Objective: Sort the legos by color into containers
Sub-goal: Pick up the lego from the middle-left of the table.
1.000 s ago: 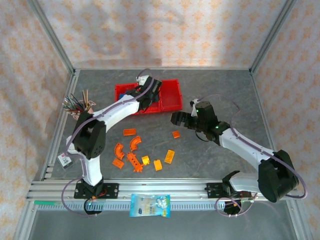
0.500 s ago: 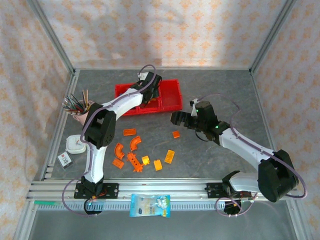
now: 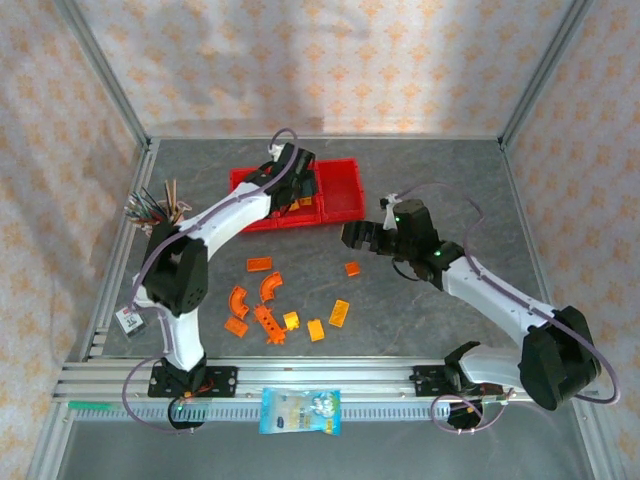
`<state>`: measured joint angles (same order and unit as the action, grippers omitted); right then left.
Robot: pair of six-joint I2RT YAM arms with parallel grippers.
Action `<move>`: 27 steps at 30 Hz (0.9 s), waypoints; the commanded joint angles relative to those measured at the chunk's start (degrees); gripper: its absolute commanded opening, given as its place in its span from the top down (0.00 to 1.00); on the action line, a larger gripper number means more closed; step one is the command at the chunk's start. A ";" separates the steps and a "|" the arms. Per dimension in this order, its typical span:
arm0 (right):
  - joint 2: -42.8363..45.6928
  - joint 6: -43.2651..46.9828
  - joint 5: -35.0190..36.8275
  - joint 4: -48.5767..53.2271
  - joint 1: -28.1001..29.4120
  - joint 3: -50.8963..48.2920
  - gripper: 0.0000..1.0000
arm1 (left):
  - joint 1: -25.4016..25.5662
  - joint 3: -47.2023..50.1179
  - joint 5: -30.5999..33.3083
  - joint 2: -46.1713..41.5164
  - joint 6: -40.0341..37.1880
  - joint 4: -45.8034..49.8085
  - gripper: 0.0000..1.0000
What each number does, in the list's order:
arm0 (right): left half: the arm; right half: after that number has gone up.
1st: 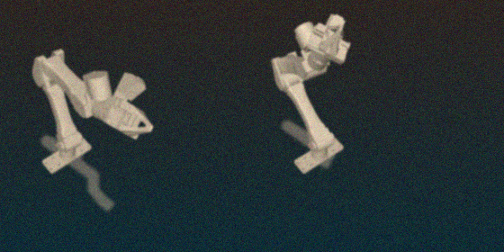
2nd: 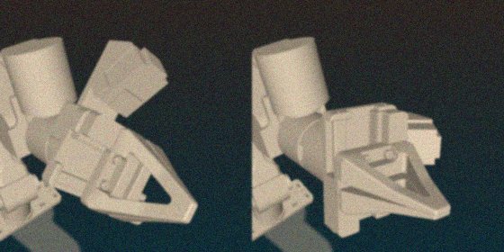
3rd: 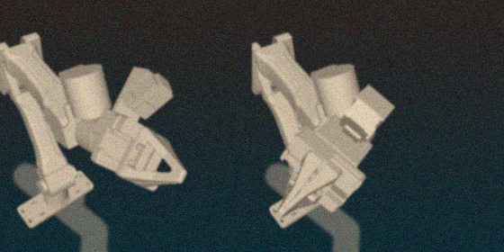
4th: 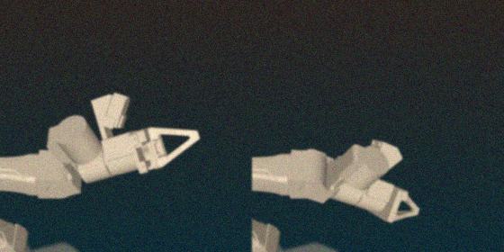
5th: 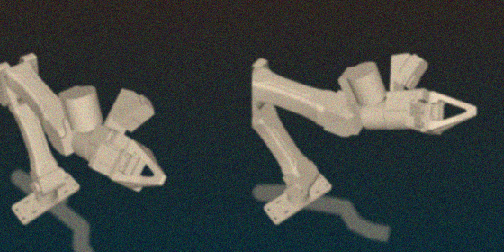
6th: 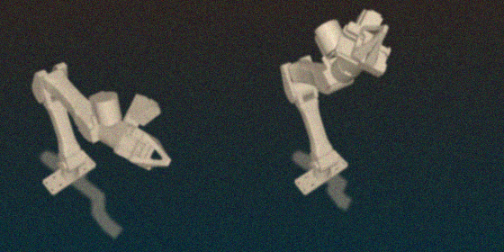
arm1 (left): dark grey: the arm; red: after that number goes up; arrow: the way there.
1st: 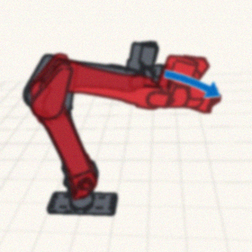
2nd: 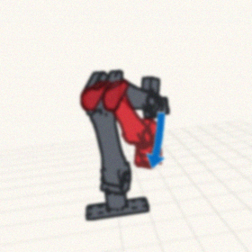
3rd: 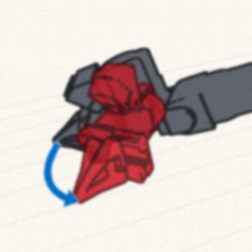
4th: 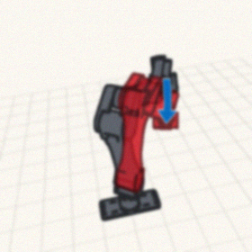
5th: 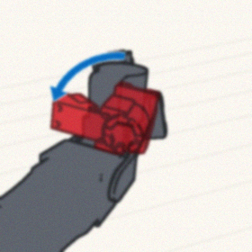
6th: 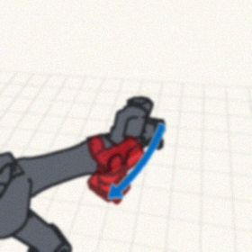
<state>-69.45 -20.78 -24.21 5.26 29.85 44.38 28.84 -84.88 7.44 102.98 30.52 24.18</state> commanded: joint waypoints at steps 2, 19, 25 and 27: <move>0.45 3.03 -0.08 3.72 0.79 0.28 0.00 | 3.11 7.14 -0.02 -6.14 1.18 1.44 0.26; 3.27 0.70 0.29 8.25 9.22 -8.41 0.00 | 20.29 31.31 -0.94 -21.29 23.60 10.32 0.26; 5.53 0.64 -2.09 5.50 10.06 -12.45 0.00 | 26.41 32.94 -0.59 -21.83 30.98 15.04 0.26; 5.97 0.51 -1.85 5.00 10.06 -13.29 0.00 | 27.62 33.86 0.01 -22.18 33.02 16.45 0.26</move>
<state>-64.82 -19.49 -25.71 11.99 39.62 32.32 55.35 -52.47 6.37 82.19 57.69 35.57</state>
